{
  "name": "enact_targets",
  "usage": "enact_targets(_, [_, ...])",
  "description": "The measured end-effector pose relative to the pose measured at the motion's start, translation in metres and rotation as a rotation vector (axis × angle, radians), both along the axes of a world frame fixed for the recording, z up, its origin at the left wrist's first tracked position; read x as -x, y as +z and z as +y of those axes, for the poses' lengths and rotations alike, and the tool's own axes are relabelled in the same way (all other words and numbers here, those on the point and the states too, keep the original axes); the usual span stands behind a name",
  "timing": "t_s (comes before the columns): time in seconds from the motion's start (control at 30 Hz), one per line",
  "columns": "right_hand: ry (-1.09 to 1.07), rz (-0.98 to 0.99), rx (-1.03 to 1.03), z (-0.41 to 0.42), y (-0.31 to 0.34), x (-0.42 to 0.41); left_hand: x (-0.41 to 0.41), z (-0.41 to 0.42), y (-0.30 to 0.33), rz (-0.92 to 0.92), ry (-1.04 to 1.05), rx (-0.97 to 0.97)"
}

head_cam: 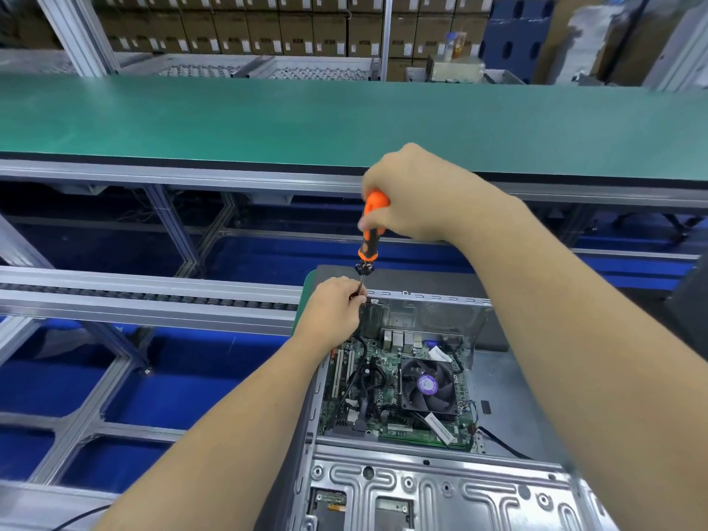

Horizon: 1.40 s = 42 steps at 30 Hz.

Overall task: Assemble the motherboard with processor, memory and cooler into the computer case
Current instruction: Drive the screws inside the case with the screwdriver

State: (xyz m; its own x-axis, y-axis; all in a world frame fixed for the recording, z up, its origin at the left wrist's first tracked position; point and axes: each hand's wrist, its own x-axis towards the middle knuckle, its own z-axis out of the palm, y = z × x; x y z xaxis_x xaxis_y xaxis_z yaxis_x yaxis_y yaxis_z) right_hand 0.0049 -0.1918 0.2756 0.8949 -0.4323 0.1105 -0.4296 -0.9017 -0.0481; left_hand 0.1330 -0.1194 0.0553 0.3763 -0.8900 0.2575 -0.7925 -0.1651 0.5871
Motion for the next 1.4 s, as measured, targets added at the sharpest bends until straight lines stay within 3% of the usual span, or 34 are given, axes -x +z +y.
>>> enact_targets(0.07, [-0.071,-0.001,-0.002,0.000,-0.001,-0.001,0.000,0.000,0.000,0.002,-0.004,-0.002])
enact_targets(0.2, [0.030,-0.020,-0.046,-0.003,-0.003,0.000,0.000,0.000,0.000,0.005,0.000,0.013])
enact_targets(0.33, [-0.088,-0.032,0.025,-0.001,-0.003,-0.003,0.000,0.000,-0.001,0.005,-0.009,0.005])
enact_targets(0.47, [0.052,-0.012,-0.048,-0.004,0.000,0.005,-0.001,0.000,-0.001,0.008,0.000,0.008])
enact_targets(0.63, [-0.116,-0.011,0.040,-0.002,-0.001,0.000,0.001,0.000,-0.001,0.007,0.001,0.030])
enact_targets(0.77, [0.061,0.002,-0.063,-0.003,0.000,0.009,0.000,0.001,0.000,0.017,-0.007,0.033])
enact_targets(0.97, [-0.144,-0.003,0.062,0.007,0.000,-0.005,0.002,0.001,0.002,0.021,0.029,0.052])
enact_targets(1.1, [0.052,0.045,0.014,0.007,0.006,0.000,0.000,0.002,0.001,0.026,0.018,0.057])
enact_targets(1.3, [-0.091,0.030,0.051,0.005,0.008,-0.006,0.001,0.002,0.001,0.055,0.062,0.064])
enact_targets(1.4, [-0.048,0.025,0.042,0.006,0.007,-0.004,0.001,0.003,0.001,0.045,0.065,0.066])
